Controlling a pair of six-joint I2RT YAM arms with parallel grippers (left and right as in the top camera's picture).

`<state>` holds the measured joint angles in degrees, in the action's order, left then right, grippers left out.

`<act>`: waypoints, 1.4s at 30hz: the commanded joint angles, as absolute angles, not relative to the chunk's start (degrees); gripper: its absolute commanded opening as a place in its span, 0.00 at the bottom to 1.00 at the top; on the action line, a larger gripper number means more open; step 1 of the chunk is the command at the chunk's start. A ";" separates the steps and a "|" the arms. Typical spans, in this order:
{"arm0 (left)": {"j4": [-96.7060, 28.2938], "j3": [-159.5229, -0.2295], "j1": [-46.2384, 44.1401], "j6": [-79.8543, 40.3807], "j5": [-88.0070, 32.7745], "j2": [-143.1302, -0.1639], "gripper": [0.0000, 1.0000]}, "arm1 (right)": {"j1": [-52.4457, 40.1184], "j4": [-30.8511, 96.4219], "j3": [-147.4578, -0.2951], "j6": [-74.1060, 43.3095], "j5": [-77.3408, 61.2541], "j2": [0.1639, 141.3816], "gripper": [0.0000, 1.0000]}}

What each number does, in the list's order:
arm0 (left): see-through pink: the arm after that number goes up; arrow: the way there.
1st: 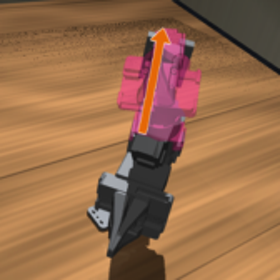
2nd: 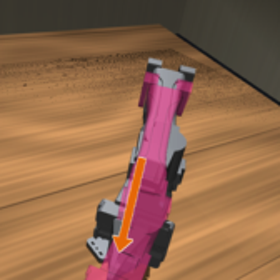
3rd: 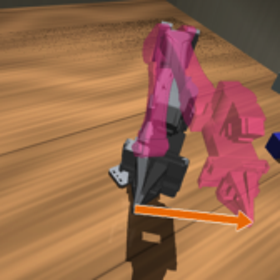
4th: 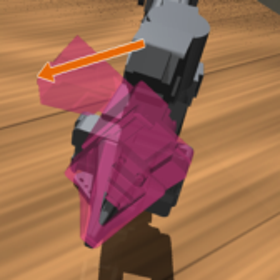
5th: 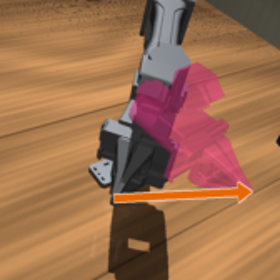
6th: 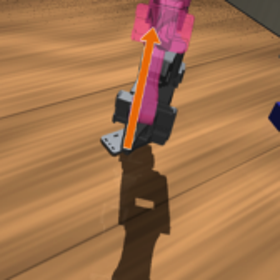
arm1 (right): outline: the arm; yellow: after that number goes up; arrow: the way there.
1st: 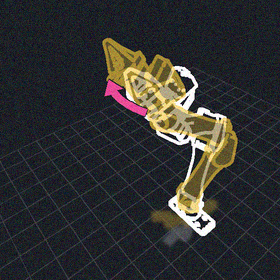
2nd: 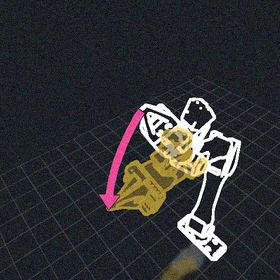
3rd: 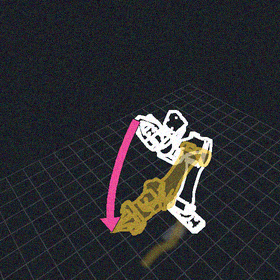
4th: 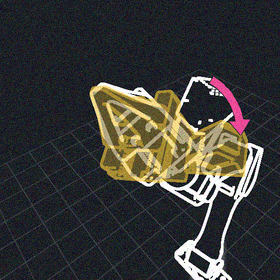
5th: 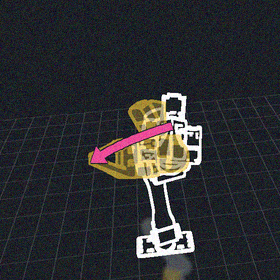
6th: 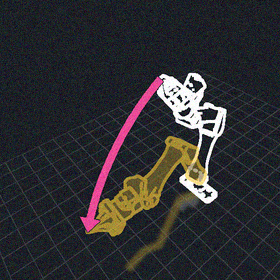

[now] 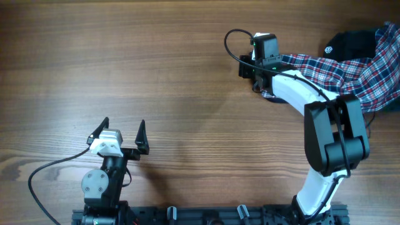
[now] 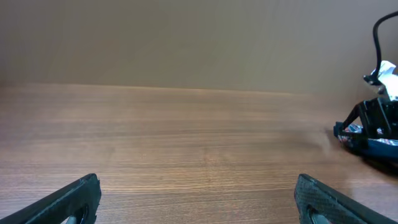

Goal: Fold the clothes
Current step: 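Grasp the plaid shirt edge with the right gripper and lift, then drag the shirt leftward across the table with the right gripper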

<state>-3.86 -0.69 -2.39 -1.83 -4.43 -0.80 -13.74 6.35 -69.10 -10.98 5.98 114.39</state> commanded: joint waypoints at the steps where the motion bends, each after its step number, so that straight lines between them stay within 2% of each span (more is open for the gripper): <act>1: -3.92 -0.34 -1.96 -1.98 -5.08 -0.38 1.00 | -14.02 5.43 -69.54 -10.44 10.66 116.55 0.71; 7: -3.92 -0.34 -1.96 -1.98 -5.10 -0.38 1.00 | -14.02 4.23 -69.54 -8.97 10.81 119.31 0.69; 9: -3.92 -0.34 -1.96 -1.98 -5.10 -0.38 1.00 | -14.02 4.10 -69.54 -8.99 10.83 120.11 0.64; 14: -3.92 -0.34 -1.96 -1.98 -5.10 -0.38 1.00 | -14.02 3.86 -69.54 -8.95 14.94 120.40 0.17; 17: -3.92 -0.34 -1.96 -1.98 -5.10 -0.38 1.00 | -14.04 3.88 -69.56 -8.97 15.03 120.40 0.06; 23: -3.92 -0.34 -1.96 -1.98 -5.10 -0.38 1.00 | -15.57 9.30 -75.37 -7.22 10.63 118.61 0.04; 30: -3.92 -0.34 -1.96 -1.98 -5.10 -0.38 1.00 | -23.03 17.61 -93.32 -7.38 3.36 115.37 0.04; 36: -3.92 -0.34 -1.96 -1.98 -5.10 -0.38 1.00 | -27.51 15.77 -98.24 -14.15 -5.13 115.37 0.04; 42: -3.92 -0.34 -1.96 -1.98 -5.10 -0.38 1.00 | -34.24 15.62 -99.35 -13.72 -4.78 114.89 0.04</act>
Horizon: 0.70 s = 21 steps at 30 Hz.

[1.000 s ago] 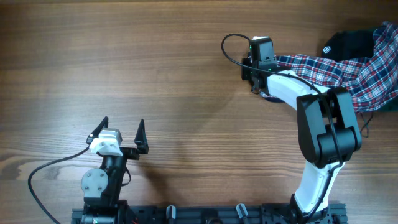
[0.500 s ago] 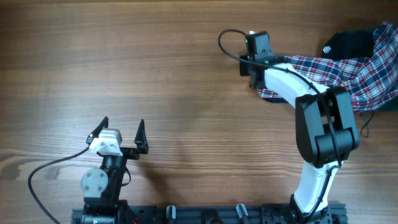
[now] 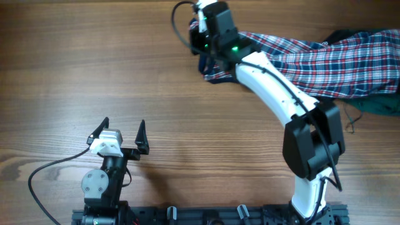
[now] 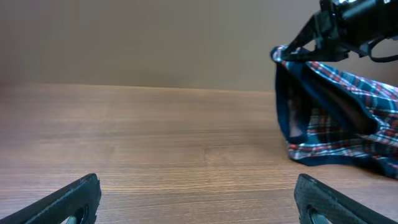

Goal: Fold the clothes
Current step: 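Drag the shirt leftward across the table with the right gripper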

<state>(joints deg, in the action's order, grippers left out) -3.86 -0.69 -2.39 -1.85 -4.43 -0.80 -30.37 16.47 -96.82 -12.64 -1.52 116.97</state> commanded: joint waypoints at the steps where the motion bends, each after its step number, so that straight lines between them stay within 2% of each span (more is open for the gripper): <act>1: -3.92 -0.34 -1.96 -1.98 -5.10 -0.38 1.00 | -35.07 15.62 -99.77 -13.74 -4.78 114.72 0.04; 21: -3.92 -0.34 -1.96 -1.98 -5.10 -0.38 1.00 | -44.91 11.29 -104.38 -23.14 -10.68 113.99 0.04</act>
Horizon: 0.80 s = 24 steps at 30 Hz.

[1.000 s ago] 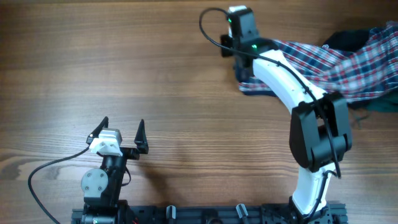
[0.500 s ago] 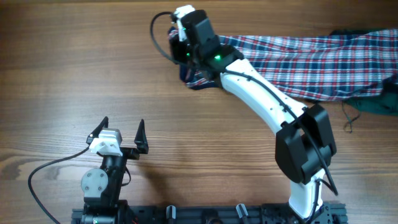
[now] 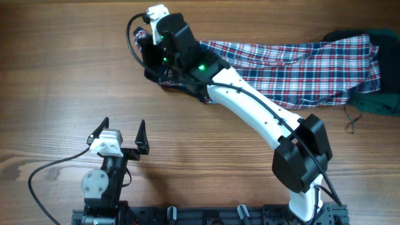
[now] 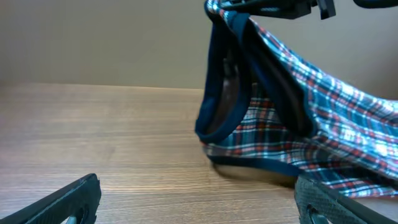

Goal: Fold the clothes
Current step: 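Drag the shirt leftward across the table with the right gripper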

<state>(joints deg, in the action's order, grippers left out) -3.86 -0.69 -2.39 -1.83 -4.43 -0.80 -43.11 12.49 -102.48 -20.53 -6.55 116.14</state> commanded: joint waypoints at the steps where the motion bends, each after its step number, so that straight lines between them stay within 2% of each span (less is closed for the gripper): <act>1: -3.92 -0.34 -1.96 -1.98 -5.10 -0.38 1.00 | -45.45 11.18 -104.38 -23.14 -11.14 113.99 0.04; 24: -3.92 -0.34 -1.96 -1.98 -5.10 -0.38 1.00 | -51.22 2.09 -104.36 -28.56 -14.37 114.28 0.04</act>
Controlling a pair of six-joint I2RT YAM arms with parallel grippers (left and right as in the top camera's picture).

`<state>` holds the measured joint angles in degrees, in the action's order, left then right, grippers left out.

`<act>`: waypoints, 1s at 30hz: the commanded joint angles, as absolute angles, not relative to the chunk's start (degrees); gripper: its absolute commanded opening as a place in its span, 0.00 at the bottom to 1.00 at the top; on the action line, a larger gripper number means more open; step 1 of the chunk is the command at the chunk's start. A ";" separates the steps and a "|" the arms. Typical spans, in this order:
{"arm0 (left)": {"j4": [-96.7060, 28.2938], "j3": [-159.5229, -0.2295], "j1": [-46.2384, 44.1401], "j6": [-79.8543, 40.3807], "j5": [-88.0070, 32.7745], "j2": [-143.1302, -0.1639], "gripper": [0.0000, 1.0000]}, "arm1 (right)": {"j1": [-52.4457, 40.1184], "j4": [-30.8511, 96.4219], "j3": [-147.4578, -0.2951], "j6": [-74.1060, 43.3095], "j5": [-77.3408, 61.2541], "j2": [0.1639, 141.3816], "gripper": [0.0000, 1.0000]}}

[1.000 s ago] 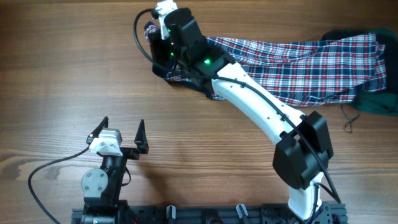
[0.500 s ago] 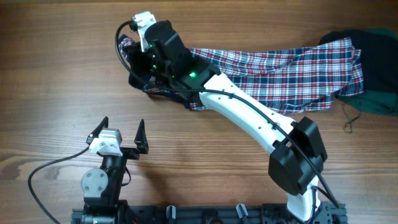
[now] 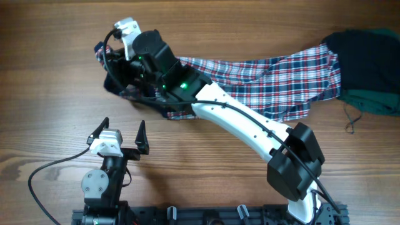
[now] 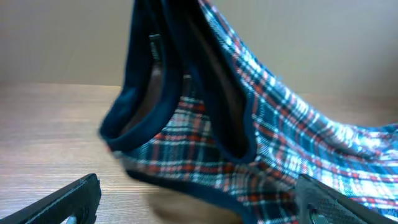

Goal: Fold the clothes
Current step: 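Drag the shirt leftward across the table with the right gripper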

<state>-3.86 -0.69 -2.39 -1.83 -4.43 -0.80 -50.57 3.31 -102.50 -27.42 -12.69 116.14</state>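
Note:
A plaid garment (image 3: 262, 75) in blue, red and white lies stretched across the far half of the table. My right gripper (image 3: 112, 61) is shut on its left end, which is lifted off the wood at the far left. In the left wrist view the same plaid garment (image 4: 261, 143) hangs close in front, showing dark blue trim and folds. My left gripper (image 3: 123, 125) stands open near the front edge, just short of the raised end, with nothing between its fingers (image 4: 68, 202).
A dark green and black heap of clothes (image 3: 369, 69) lies at the far right, touching the plaid garment's trailing end. The right arm (image 3: 250, 125) runs diagonally over the wooden table (image 3: 50, 75) from the front right.
My right gripper has moved further left with the plaid end in it. The garment's trailing end has slid left, uncovering more of the dark heap. The left arm has not moved.
My right gripper was at the plaid garment's edge by the heap at the far right. Then it held that end raised at the far centre, then left of centre. Now it holds it at the far left, the garment drawn out lengthwise.

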 commanded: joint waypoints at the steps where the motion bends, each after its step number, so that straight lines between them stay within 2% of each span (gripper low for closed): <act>1: -3.92 -0.34 -1.96 -1.98 -5.10 -0.38 1.00 | -51.42 2.13 -104.36 -28.49 -14.46 114.32 0.04; 4: -3.92 -0.34 -1.96 -1.98 -5.10 -0.38 1.00 | -51.46 2.13 -104.36 -28.05 -12.43 114.37 0.08; 5: -3.92 -0.34 -1.96 -1.98 -5.10 -0.38 1.00 | -51.42 2.11 -104.36 -27.24 -11.60 114.37 0.17; 7: -3.92 -0.34 -1.96 -1.98 -5.10 -0.38 1.00 | -51.40 2.13 -104.36 -24.56 -8.84 114.37 0.54; 8: -3.92 -0.34 -1.96 -1.98 -5.10 -0.38 1.00 | -51.33 2.13 -104.36 -23.18 -7.51 114.37 0.67; 12: -3.92 -0.34 -1.96 -1.98 -5.10 -0.38 1.00 | -49.82 2.07 -104.36 -19.64 -4.82 114.37 0.94; 16: -3.92 -0.34 -1.96 -1.98 -5.08 -0.38 1.00 | -46.37 0.95 -104.38 -18.70 -5.26 114.34 0.97; 18: -3.92 -0.34 -1.96 -1.98 -5.10 -0.38 1.00 | -43.86 -0.71 -104.42 -14.87 -13.80 114.30 0.98; 20: -3.92 -0.34 -1.96 -1.98 -5.10 -0.38 1.00 | -41.89 -2.15 -104.42 -17.30 -23.31 114.30 1.00; 23: -3.92 -0.34 -1.96 -1.98 -5.10 -0.38 1.00 | -41.50 -0.71 -104.42 -22.33 -24.45 114.30 1.00; 25: -3.92 -0.34 -1.96 -1.98 -5.10 -0.38 1.00 | -41.47 2.24 -104.42 -22.26 -19.97 114.30 1.00; 30: -3.92 -0.34 -1.96 -1.98 -5.10 -0.38 1.00 | -38.00 14.02 -104.42 -22.31 2.26 113.60 1.00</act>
<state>-3.86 -0.69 -2.39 -1.83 -4.43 -0.80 -41.12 8.19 -103.28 -21.34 -13.37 116.01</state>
